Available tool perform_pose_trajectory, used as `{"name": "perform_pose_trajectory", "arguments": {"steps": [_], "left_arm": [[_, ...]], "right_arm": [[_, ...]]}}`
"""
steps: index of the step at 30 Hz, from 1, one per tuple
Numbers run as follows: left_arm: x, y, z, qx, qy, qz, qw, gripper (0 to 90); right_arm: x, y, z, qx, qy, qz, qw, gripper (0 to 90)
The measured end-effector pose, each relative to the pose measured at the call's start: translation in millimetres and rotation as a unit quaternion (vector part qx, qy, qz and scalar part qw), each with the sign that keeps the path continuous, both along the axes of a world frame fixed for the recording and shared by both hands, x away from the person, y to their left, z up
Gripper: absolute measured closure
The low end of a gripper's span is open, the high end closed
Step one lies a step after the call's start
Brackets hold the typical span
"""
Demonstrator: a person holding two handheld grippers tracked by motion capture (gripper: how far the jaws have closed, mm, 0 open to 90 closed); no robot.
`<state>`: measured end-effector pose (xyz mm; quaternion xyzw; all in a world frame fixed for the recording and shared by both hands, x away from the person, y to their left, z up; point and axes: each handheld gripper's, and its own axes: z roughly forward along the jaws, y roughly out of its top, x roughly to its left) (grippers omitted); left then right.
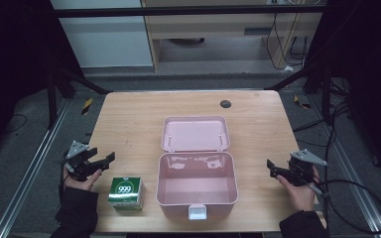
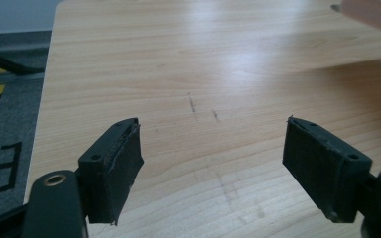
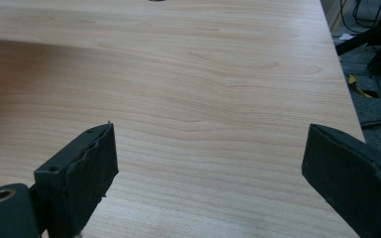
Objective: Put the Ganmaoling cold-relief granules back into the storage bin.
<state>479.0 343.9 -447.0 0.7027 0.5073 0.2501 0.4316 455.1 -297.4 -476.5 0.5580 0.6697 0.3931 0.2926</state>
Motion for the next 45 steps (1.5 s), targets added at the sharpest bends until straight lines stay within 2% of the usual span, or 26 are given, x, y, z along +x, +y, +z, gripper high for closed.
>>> {"name": "perform_pose_trajectory", "arguments": {"steps": [3, 4, 7, 8, 10, 13, 15, 23, 26, 27, 29, 30, 31, 32, 34, 35, 36, 37, 38, 39, 40, 41, 42, 43, 44, 45], "left_arm": [[0.5, 0.1, 6.8, 0.004, 0.005, -0.027, 0.9996, 27.0], [0.5, 0.1, 6.8, 0.004, 0.005, -0.027, 0.9996, 27.9], [-2.7, 3.4, 14.4, 0.011, -0.021, -0.036, 0.9991, 31.5], [-2.7, 3.4, 14.4, 0.011, -0.021, -0.036, 0.9991, 31.5], [-4.5, 7.6, 17.4, 0.006, -0.042, -0.048, 0.998, 31.5], [-5.3, 10.4, 19.8, -0.002, -0.043, -0.055, 0.9976, 35.7], [-4.6, 12.2, 24.1, -0.001, -0.022, -0.07, 0.9973, 34.8], [-3.4, 12.0, 30.7, 0.014, -0.006, -0.099, 0.995, 30.2], [-4.1, 9.3, 38.3, 0.029, 0.003, -0.122, 0.9922, 29.1], [-4.1, 9.3, 38.3, 0.029, 0.003, -0.122, 0.9922, 27.8], [-5.6, 6.1, 44.8, 0.048, 0.012, -0.147, 0.988, 26.8], [-5.6, 6.1, 44.8, 0.048, 0.012, -0.147, 0.988, 26.7], [-7.2, 4.1, 49.5, 0.059, 0.017, -0.159, 0.9854, 26.2], [-7.2, 4.1, 49.5, 0.059, 0.017, -0.159, 0.9854, 25.7], [-9.1, 2.2, 53.9, 0.066, 0.021, -0.172, 0.9826, 24.0], [-11.5, -0.3, 58.1, 0.076, 0.025, -0.187, 0.9792, 23.7], [-11.5, -0.3, 58.1, 0.076, 0.025, -0.187, 0.9792, 22.9], [-13.6, -3.0, 61.8, 0.088, 0.031, -0.202, 0.975, 22.2], [-13.6, -3.0, 61.8, 0.088, 0.031, -0.202, 0.975, 22.0], [-14.5, -4.7, 63.2, 0.093, 0.032, -0.209, 0.973, 21.5], [-16.0, -7.2, 66.1, 0.103, 0.036, -0.22, 0.9694, 21.3], [-16.0, -7.2, 66.1, 0.103, 0.036, -0.22, 0.9694, 20.8], [-16.5, -8.2, 67.6, 0.105, 0.039, -0.227, 0.9674, 20.8], [-17.4, -10.1, 70.2, 0.11, 0.041, -0.238, 0.9641, 19.5], [-17.7, -10.9, 71.3, 0.112, 0.042, -0.244, 0.9625, 19.2], [-17.7, -10.9, 71.3, 0.112, 0.042, -0.244, 0.9625, 18.5]], "right_arm": [[-1.1, -2.0, -0.5, -0.006, -0.002, 0.001, 1.0, 7.1], [-1.1, -2.0, -0.5, -0.006, -0.002, 0.001, 1.0, 7.1], [-1.7, -1.9, -1.1, -0.013, 0.002, 0.001, 0.9999, 6.5], [-1.7, -1.9, -1.1, -0.013, 0.002, 0.001, 0.9999, 6.5], [-2.1, -1.6, -0.4, -0.015, 0.0, 0.001, 0.9999, 6.5], [-2.5, -1.6, 0.0, -0.016, 0.0, 0.0, 0.9999, 6.4], [-2.8, -1.4, -0.1, -0.018, 0.001, 0.0, 0.9998, 6.3], [-4.1, -1.9, -0.5, -0.021, 0.0, 0.0, 0.9998, 6.0], [-3.9, -2.3, -0.7, -0.022, 0.001, 0.001, 0.9998, 5.9], [-3.9, -2.3, -0.7, -0.022, 0.001, 0.001, 0.9998, 5.9], [-3.8, -2.3, -1.2, -0.024, 0.003, 0.002, 0.9997, 5.7], [-3.8, -2.3, -1.2, -0.024, 0.003, 0.002, 0.9997, 5.7], [-3.9, -2.1, -1.2, -0.023, 0.004, 0.003, 0.9997, 5.5], [-3.9, -2.1, -1.2, -0.023, 0.004, 0.003, 0.9997, 5.5], [-4.2, -2.1, -1.2, -0.023, 0.004, 0.003, 0.9997, 5.4], [-4.3, -2.2, -1.1, -0.023, 0.004, 0.003, 0.9997, 5.3], [-4.4, -2.4, -1.1, -0.023, 0.004, 0.003, 0.9997, 5.3], [-4.4, -2.5, -1.1, -0.023, 0.003, 0.003, 0.9997, 5.3], [-4.3, -2.8, -1.3, -0.023, 0.003, 0.003, 0.9997, 5.2], [-4.3, -2.8, -1.3, -0.023, 0.003, 0.003, 0.9997, 5.2], [-4.3, -3.0, -1.7, -0.024, 0.004, 0.004, 0.9997, 5.0], [-4.3, -3.0, -1.7, -0.024, 0.004, 0.004, 0.9997, 5.0], [-4.4, -2.8, -1.8, -0.023, 0.005, 0.003, 0.9997, 5.0], [-4.7, -2.7, -2.2, -0.022, 0.007, 0.004, 0.9997, 4.9], [-5.0, -2.4, -2.3, -0.021, 0.009, 0.004, 0.9997, 4.8], [-5.0, -2.4, -2.3, -0.021, 0.009, 0.004, 0.9997, 4.8]]}}
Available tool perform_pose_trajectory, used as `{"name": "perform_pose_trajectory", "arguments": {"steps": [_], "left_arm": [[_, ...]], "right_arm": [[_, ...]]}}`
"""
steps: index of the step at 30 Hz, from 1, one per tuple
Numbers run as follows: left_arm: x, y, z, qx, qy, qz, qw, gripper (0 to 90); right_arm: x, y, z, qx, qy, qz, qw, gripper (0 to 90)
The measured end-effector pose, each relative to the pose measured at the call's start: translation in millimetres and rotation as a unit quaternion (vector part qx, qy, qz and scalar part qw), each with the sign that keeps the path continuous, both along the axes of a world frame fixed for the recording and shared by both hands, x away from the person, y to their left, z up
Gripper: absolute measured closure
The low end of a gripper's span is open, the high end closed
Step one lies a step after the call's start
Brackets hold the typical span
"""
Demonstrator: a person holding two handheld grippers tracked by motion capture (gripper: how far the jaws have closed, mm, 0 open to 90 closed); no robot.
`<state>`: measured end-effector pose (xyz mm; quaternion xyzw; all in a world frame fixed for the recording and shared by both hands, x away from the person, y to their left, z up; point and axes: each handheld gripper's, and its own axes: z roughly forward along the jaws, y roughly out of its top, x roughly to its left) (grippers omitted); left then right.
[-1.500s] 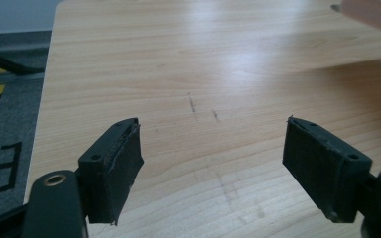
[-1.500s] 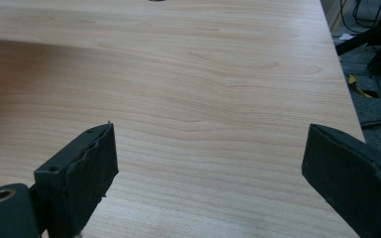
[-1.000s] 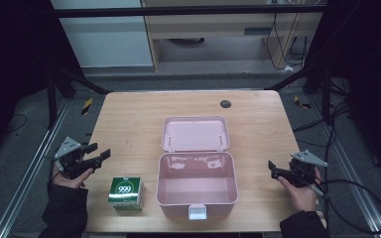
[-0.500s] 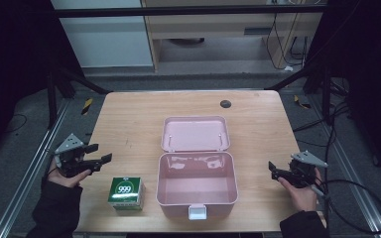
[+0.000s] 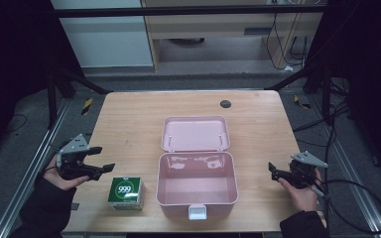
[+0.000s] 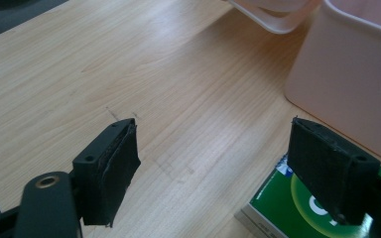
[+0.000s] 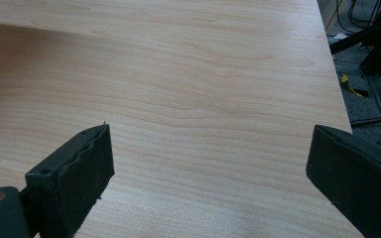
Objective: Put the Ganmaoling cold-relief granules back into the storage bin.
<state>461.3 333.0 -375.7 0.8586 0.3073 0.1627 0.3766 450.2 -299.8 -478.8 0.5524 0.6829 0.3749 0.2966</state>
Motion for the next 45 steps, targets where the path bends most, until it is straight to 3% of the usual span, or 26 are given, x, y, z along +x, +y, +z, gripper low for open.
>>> {"name": "perform_pose_trajectory", "arguments": {"steps": [9, 20, 28, 29, 30, 31, 32, 33, 37, 38, 41, 42, 45], "left_arm": [[-5.6, -8.5, 8.4, 0.031, 0.014, -0.066, 0.9972, 14.7], [-6.7, -14.4, 7.1, 0.053, 0.016, -0.089, 0.9944, 13.8], [-7.9, -22.6, 5.3, 0.079, 0.027, -0.127, 0.9884, 12.9], [-8.7, -25.1, 5.3, 0.086, 0.03, -0.137, 0.9865, 12.5], [-8.7, -25.1, 5.3, 0.086, 0.03, -0.137, 0.9865, 12.3], [-9.4, -27.7, 5.6, 0.092, 0.03, -0.148, 0.9843, 12.2], [-9.4, -27.7, 5.6, 0.092, 0.03, -0.148, 0.9843, 11.9], [-10.2, -30.4, 5.6, 0.095, 0.031, -0.157, 0.9825, 11.6], [-11.0, -34.2, 5.6, 0.102, 0.031, -0.167, 0.9802, 11.0], [-11.5, -36.6, 5.5, 0.109, 0.032, -0.174, 0.9782, 10.8], [-12.0, -38.8, 4.7, 0.113, 0.03, -0.179, 0.9769, 10.6], [-12.7, -40.8, 4.6, 0.119, 0.03, -0.186, 0.975, 10.3], [-13.8, -43.1, 4.2, 0.123, 0.03, -0.194, 0.9729, 9.8]], "right_arm": [[0.0, -0.7, -1.5, -0.003, 0.005, 0.003, 1.0, 4.4], [0.3, -0.1, -2.5, -0.005, 0.007, 0.007, 0.9999, 3.8], [0.5, -0.2, -2.8, -0.007, 0.008, 0.009, 0.9999, 3.5], [0.4, 0.1, -2.8, -0.006, 0.01, 0.009, 0.9999, 3.4], [0.4, 0.1, -2.8, -0.006, 0.01, 0.009, 0.9999, 3.4], [0.7, 0.2, -3.1, -0.008, 0.011, 0.01, 0.9999, 3.2], [0.7, 0.2, -3.1, -0.008, 0.011, 0.01, 0.9999, 3.2], [0.9, 0.4, -3.4, -0.009, 0.011, 0.011, 0.9998, 3.1], [1.0, 0.5, -3.5, -0.011, 0.011, 0.012, 0.9998, 3.1], [1.0, 0.5, -3.6, -0.011, 0.012, 0.012, 0.9998, 3.0], [1.1, 0.4, -3.6, -0.011, 0.012, 0.012, 0.9998, 3.0], [1.2, 0.4, -3.8, -0.011, 0.013, 0.013, 0.9998, 2.9], [1.1, 0.6, -3.9, -0.011, 0.014, 0.013, 0.9998, 2.8]]}}
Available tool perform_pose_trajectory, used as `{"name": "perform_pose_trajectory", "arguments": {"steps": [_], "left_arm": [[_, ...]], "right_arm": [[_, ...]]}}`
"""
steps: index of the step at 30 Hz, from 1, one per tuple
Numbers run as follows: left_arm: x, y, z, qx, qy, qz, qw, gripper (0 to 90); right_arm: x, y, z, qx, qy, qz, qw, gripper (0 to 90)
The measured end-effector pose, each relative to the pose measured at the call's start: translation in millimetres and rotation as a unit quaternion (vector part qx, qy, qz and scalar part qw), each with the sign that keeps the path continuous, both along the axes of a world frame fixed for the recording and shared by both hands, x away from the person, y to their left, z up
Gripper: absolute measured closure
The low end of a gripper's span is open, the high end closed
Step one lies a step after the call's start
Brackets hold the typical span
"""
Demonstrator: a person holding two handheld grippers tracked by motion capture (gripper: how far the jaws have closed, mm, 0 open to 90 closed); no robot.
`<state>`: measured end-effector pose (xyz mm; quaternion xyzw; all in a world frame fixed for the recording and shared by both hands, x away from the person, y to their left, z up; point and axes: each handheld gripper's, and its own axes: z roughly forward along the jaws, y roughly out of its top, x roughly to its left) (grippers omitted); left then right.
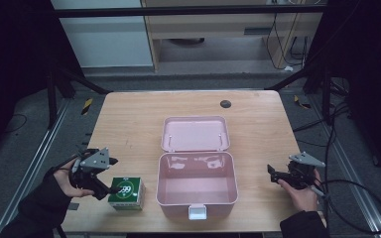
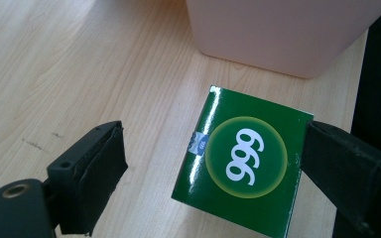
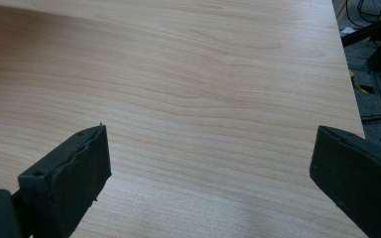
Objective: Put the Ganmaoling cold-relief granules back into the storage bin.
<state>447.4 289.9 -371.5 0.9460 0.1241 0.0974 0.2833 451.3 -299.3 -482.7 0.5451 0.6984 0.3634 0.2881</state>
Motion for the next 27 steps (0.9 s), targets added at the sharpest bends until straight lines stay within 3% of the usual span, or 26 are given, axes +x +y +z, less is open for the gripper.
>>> {"name": "perform_pose_trajectory", "arguments": {"steps": [12, 21, 27], "left_arm": [[-3.2, -7.3, -4.1, 0.019, 0.002, -0.025, 0.9995, 7.2], [-1.5, -14.6, -15.2, 0.044, 0.011, -0.041, 0.9982, 6.5], [-1.5, -18.9, -21.6, 0.048, 0.019, -0.052, 0.9973, 5.9]], "right_arm": [[0.6, 0.6, -1.0, -0.004, 0.004, 0.003, 1.0, 2.4], [1.2, 1.1, -2.2, -0.006, 0.009, 0.004, 0.9999, 2.0], [1.6, 1.2, -2.8, -0.008, 0.011, 0.006, 0.9999, 1.8]]}}
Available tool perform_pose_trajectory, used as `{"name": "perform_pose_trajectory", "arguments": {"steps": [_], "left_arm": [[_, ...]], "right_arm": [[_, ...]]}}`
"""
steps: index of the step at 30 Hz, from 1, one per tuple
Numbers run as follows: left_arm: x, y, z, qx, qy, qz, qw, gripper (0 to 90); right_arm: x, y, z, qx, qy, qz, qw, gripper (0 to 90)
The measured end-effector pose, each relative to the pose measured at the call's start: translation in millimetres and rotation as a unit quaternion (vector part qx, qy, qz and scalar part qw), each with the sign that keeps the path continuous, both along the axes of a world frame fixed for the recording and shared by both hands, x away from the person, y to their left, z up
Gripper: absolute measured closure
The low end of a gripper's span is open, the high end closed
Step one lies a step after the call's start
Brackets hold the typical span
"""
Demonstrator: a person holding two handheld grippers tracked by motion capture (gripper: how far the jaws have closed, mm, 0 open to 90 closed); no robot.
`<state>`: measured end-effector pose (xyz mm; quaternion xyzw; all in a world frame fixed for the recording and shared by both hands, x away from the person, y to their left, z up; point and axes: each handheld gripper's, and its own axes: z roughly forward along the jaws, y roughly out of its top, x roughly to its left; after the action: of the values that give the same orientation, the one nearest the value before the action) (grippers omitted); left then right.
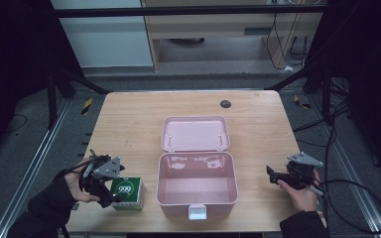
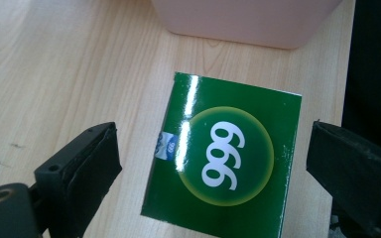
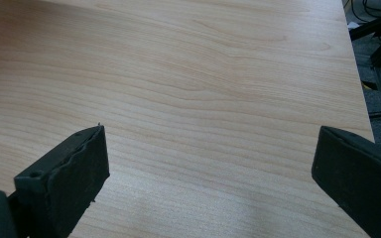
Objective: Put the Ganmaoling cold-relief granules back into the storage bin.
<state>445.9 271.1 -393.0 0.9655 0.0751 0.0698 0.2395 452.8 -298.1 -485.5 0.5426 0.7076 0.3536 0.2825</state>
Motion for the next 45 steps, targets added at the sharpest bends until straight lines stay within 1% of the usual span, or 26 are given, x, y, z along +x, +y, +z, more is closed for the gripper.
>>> {"name": "perform_pose_trajectory", "arguments": {"steps": [1, 9, 10, 14, 19, 29, 33, 36, 45], "left_arm": [[0.2, -1.4, -2.0, 0.004, 0.001, -0.003, 1.0, 5.8], [0.8, -5.6, -8.9, 0.011, 0.005, -0.013, 0.9999, 4.9], [1.2, -7.2, -10.8, 0.015, 0.006, -0.016, 0.9997, 4.7], [1.5, -9.7, -12.3, 0.019, 0.006, -0.022, 0.9995, 4.4], [1.6, -12.8, -17.1, 0.026, 0.01, -0.024, 0.9993, 4.3], [3.5, -13.6, -27.6, 0.037, 0.018, -0.026, 0.9988, 5.0], [5.1, -14.7, -32.0, 0.038, 0.023, -0.028, 0.9986, 5.7], [7.8, -16.6, -37.8, 0.046, 0.03, -0.029, 0.9981, 6.3], [11.0, -18.1, -44.9, 0.047, 0.041, -0.036, 0.9974, 7.7]], "right_arm": [[0.0, 0.2, -0.1, 0.0, 0.001, 0.0, 1.0, 1.7], [0.4, 0.9, -1.1, -0.004, 0.005, 0.001, 1.0, 1.4], [0.5, 1.1, -1.5, -0.005, 0.006, 0.002, 1.0, 1.3], [0.7, 1.3, -1.8, -0.006, 0.007, 0.002, 1.0, 1.2], [0.8, 1.8, -2.4, -0.012, 0.009, 0.003, 0.9999, 1.1], [1.2, 2.3, -3.2, -0.014, 0.011, 0.004, 0.9998, 1.1], [1.4, 2.4, -3.7, -0.015, 0.013, 0.005, 0.9998, 1.1], [1.5, 2.5, -3.9, -0.015, 0.014, 0.006, 0.9998, 1.1], [1.8, 3.1, -4.9, -0.016, 0.018, 0.007, 0.9997, 1.1]]}}
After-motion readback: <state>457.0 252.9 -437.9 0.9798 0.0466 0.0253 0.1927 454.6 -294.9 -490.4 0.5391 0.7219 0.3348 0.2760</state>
